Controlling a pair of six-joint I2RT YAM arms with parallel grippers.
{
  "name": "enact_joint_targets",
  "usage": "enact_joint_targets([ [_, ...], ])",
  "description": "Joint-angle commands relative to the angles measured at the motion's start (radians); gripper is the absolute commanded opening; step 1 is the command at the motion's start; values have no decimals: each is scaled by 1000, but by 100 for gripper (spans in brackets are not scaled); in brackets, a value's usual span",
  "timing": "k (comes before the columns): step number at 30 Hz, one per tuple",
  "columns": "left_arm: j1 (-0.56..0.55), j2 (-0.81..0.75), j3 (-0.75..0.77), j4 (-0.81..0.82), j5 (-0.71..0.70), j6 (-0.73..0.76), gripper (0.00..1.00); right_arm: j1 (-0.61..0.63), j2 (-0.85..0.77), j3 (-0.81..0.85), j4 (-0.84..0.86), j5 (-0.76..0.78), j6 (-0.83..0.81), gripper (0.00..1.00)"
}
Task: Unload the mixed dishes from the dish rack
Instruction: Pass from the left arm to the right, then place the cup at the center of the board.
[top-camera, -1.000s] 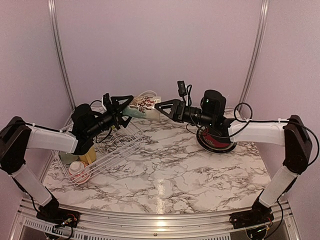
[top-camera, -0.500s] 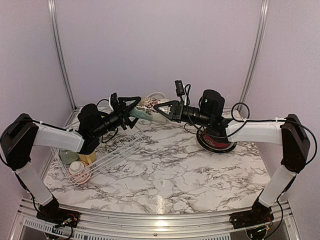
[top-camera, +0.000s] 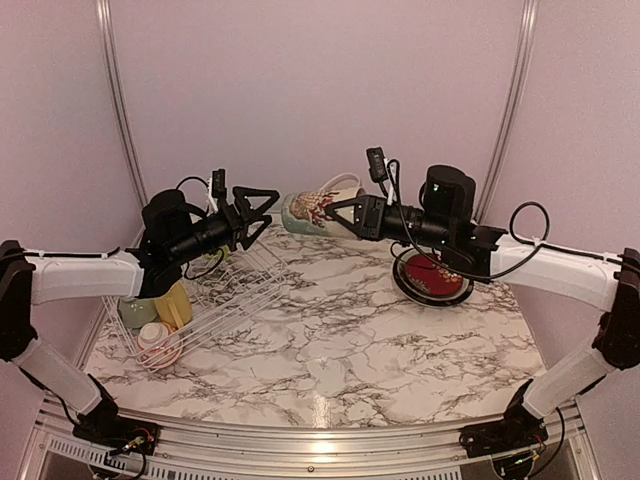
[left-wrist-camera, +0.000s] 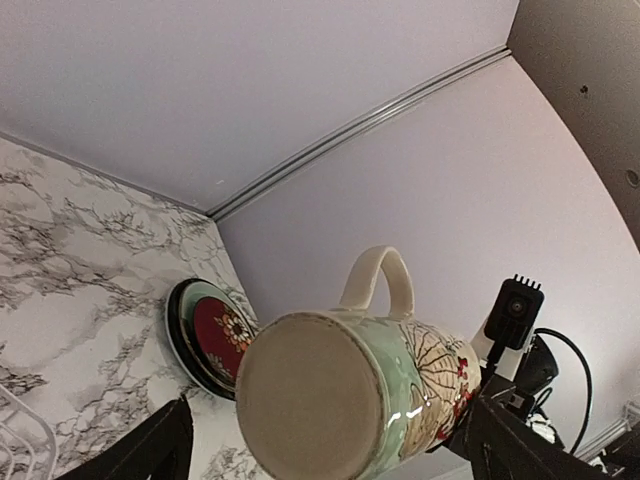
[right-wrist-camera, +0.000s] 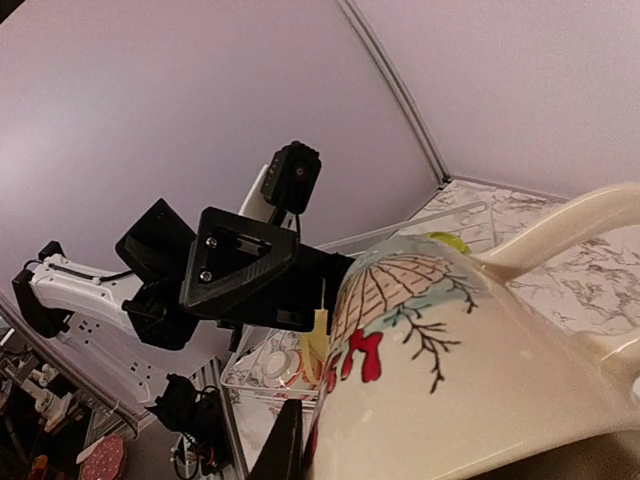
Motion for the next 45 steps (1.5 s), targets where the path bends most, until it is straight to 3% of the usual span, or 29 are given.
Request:
enact_joint_targets([
  [1,50,-101,50,-355,-106,296,99,-19,-125,33,-278,273,-273,0],
  [10,104,-242,107,-651,-260,535,99,-18,-247,104,-812,575,-518,0],
  [18,105,-289,147,-720,-327,633,99,-16,-29,360,-1318,593,-510,0],
  [23,105,-286,153,-712,-307,623,99,-17,152,563,-1364,580,-463,0],
  [29,105,-335,134,-741,-303,616,99,-20,496,955,-1562,719,-374,0],
  [33,105,-391,116,-775,-341,634,99,-64,698,1196,-1685,639,-322,0],
  [38,105,-419,115,-811,-354,663,99,-100,773,1240,-1682,545,-297,0],
  [45,105,-410,115,-824,-374,680,99,-104,823,1233,-1671,573,-301,0],
])
